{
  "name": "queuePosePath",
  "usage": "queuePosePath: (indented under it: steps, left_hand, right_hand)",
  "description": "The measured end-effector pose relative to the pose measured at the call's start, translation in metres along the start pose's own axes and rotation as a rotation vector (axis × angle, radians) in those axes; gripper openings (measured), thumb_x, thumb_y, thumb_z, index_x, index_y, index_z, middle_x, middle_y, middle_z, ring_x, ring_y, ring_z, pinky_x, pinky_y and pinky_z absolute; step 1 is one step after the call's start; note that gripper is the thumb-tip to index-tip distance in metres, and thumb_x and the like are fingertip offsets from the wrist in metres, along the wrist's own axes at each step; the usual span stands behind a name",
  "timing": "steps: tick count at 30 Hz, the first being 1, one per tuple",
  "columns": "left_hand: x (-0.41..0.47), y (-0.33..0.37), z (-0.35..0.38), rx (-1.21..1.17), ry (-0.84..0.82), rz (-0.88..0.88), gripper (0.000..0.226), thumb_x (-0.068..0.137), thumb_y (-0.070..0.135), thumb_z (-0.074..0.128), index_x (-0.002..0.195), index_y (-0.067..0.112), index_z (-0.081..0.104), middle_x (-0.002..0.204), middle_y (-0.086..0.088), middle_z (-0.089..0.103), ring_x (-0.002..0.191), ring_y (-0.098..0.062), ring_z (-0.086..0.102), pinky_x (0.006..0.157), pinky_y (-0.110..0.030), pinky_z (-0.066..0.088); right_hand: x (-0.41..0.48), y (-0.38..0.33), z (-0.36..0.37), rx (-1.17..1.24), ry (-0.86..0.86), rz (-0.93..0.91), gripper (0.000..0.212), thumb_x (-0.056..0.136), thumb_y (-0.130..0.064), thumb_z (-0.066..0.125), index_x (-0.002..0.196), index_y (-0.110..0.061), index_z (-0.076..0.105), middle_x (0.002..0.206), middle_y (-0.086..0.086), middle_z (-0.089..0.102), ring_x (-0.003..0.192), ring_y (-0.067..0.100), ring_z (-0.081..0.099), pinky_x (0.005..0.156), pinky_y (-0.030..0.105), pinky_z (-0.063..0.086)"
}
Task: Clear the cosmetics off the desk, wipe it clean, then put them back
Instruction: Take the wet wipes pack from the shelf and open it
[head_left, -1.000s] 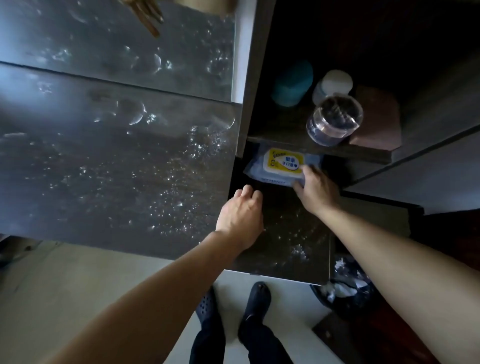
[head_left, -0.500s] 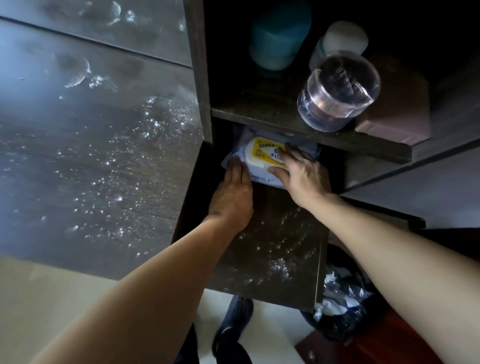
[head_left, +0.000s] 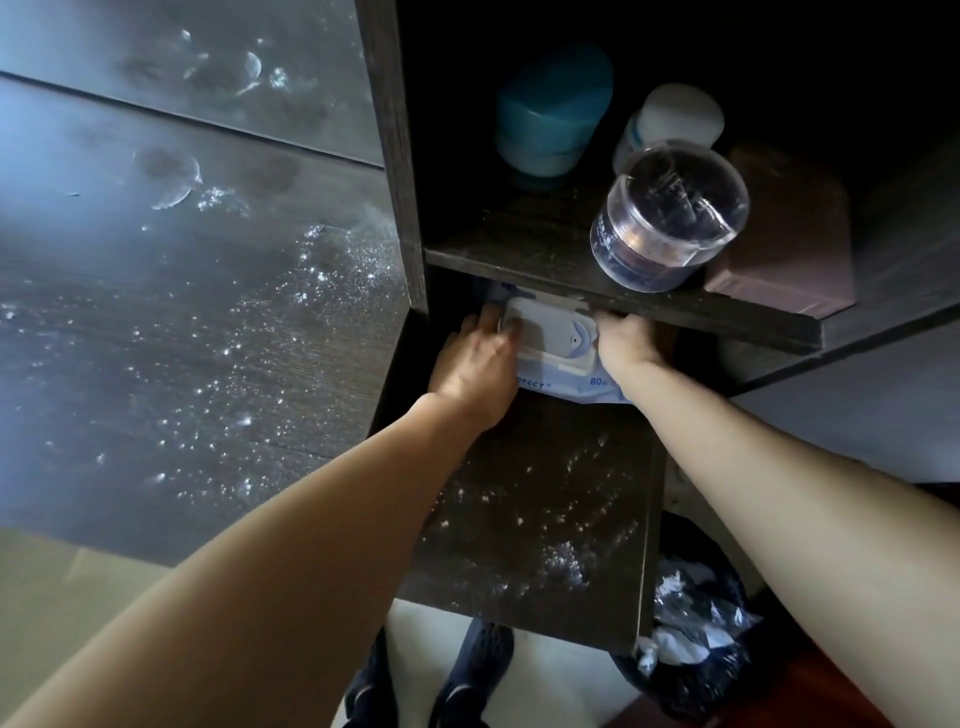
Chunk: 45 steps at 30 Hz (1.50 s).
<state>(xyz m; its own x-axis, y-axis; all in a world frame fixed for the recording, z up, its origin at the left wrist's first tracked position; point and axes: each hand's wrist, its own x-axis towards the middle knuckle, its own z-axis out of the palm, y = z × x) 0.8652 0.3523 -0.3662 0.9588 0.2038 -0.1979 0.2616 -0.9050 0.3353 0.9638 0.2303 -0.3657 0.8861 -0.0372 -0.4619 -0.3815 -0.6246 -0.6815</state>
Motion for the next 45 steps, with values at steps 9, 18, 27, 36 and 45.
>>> queuePosePath:
  steps: [9, 18, 27, 36, 45]
  left_hand:
    - [-0.019, -0.001, 0.004, -0.111, -0.105, -0.030, 0.060, 0.089, 0.004, 0.047, 0.145, 0.013, 0.029, 0.156, -0.005, 0.018, 0.141, -0.027, 0.024, 0.112, -0.036, 0.028]
    - [-0.013, -0.003, 0.006, -0.173, -0.022, -0.071, 0.043, 0.094, 0.015, 0.047, 0.135, 0.007, 0.040, 0.137, -0.011, 0.046, 0.117, -0.032, 0.052, 0.094, -0.039, 0.045]
    - [-0.002, 0.006, -0.001, -0.230, 0.106, -0.194, 0.029, 0.091, 0.040, 0.056, 0.107, 0.016, 0.060, 0.110, -0.007, 0.062, 0.094, -0.029, 0.062, 0.071, -0.031, 0.043]
    - [0.005, 0.011, 0.007, -0.212, 0.149, -0.293, 0.024, 0.094, 0.031, 0.047, 0.108, 0.021, 0.063, 0.121, -0.004, 0.056, 0.104, -0.029, 0.058, 0.079, -0.035, 0.043]
    - [0.003, 0.004, 0.004, -0.485, 0.107, -0.330, 0.018, 0.088, 0.033, 0.063, 0.102, 0.024, 0.069, 0.124, -0.001, 0.053, 0.107, -0.023, 0.057, 0.086, -0.029, 0.045]
  right_hand:
    - [-0.010, -0.014, 0.011, -0.157, -0.139, 0.020, 0.034, 0.090, -0.008, 0.058, 0.122, 0.000, 0.049, 0.123, 0.013, 0.054, 0.116, 0.027, 0.050, 0.098, 0.034, 0.038]
    - [-0.003, -0.020, -0.008, 0.298, -0.353, 0.277, 0.012, 0.083, -0.008, 0.066, 0.074, -0.013, 0.060, 0.066, -0.003, 0.058, 0.055, 0.006, 0.046, 0.053, 0.016, 0.044]
    - [-0.002, -0.027, -0.011, 0.231, -0.498, 0.118, 0.016, 0.092, -0.012, 0.051, 0.083, -0.016, 0.064, 0.078, -0.006, 0.068, 0.054, 0.002, 0.046, 0.055, 0.016, 0.040]
    - [0.006, -0.016, -0.011, -0.119, -0.420, -0.113, 0.025, 0.090, -0.017, 0.055, 0.113, -0.015, 0.062, 0.111, 0.001, 0.062, 0.096, 0.015, 0.053, 0.077, 0.026, 0.045]
    - [0.005, -0.008, -0.020, 0.182, -0.524, -0.060, 0.021, 0.095, -0.006, 0.046, 0.093, -0.019, 0.062, 0.106, 0.002, 0.067, 0.107, 0.020, 0.062, 0.087, 0.025, 0.052]
